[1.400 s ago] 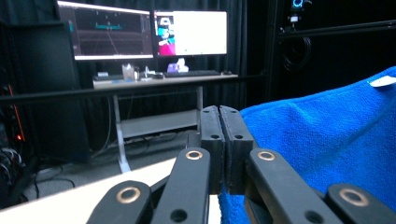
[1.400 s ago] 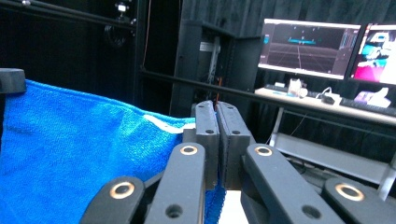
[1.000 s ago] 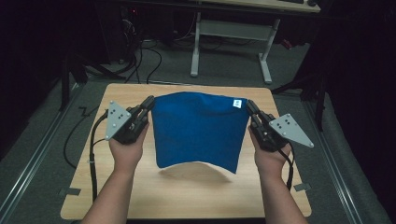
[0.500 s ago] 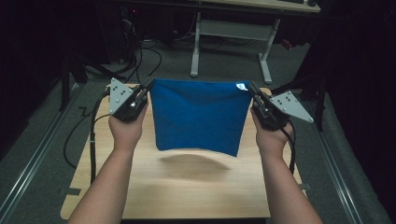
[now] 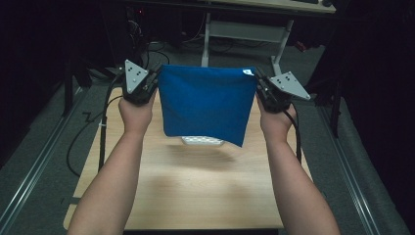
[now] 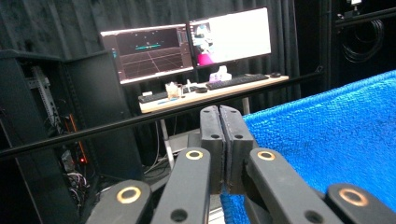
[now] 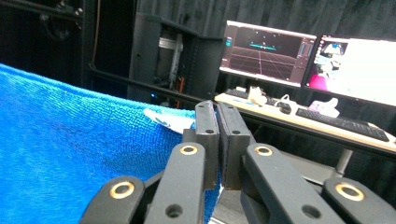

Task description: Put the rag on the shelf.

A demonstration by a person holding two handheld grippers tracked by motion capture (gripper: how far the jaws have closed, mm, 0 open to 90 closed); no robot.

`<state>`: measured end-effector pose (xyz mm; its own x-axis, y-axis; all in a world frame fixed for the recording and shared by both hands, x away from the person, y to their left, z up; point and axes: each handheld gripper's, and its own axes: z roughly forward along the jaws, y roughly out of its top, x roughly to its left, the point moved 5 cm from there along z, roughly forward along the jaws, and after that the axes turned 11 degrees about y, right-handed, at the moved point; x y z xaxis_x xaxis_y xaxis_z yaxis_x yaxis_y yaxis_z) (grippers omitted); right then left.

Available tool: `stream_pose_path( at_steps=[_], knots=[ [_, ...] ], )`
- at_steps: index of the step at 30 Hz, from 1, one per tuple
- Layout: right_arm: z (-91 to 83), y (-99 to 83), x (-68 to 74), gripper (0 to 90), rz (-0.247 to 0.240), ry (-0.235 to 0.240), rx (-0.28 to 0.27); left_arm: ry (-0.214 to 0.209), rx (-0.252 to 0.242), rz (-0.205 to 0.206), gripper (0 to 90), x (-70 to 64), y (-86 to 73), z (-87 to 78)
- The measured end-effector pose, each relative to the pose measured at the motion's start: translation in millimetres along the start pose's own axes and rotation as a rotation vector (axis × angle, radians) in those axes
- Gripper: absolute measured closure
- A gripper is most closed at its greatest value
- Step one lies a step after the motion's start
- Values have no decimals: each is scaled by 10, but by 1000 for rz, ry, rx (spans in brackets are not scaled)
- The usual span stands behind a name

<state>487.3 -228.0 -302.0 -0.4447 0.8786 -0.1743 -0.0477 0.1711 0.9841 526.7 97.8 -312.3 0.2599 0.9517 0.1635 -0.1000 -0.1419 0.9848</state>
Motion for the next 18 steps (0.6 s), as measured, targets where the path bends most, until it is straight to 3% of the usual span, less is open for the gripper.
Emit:
stream_pose_path(
  at_steps=[4, 8, 11, 15, 18],
  knots=[
    [128, -17, -60, 885, 7, -2, 19, 4, 8, 7, 891, 21, -6, 85],
    [250, -106, -111, 885, -2, -5, 56, 2, 41, 16, 891, 50, -112, 188],
    [345, -201, -123, 885, -20, -7, 87, 4, 71, 23, 891, 52, -227, 273],
    [454, -340, -133, 885, -18, 5, 124, -3, 118, -23, 891, 62, -457, 360],
    [516, -462, -126, 885, -21, 2, 145, -1, 154, -22, 891, 28, -657, 391]
  ],
)
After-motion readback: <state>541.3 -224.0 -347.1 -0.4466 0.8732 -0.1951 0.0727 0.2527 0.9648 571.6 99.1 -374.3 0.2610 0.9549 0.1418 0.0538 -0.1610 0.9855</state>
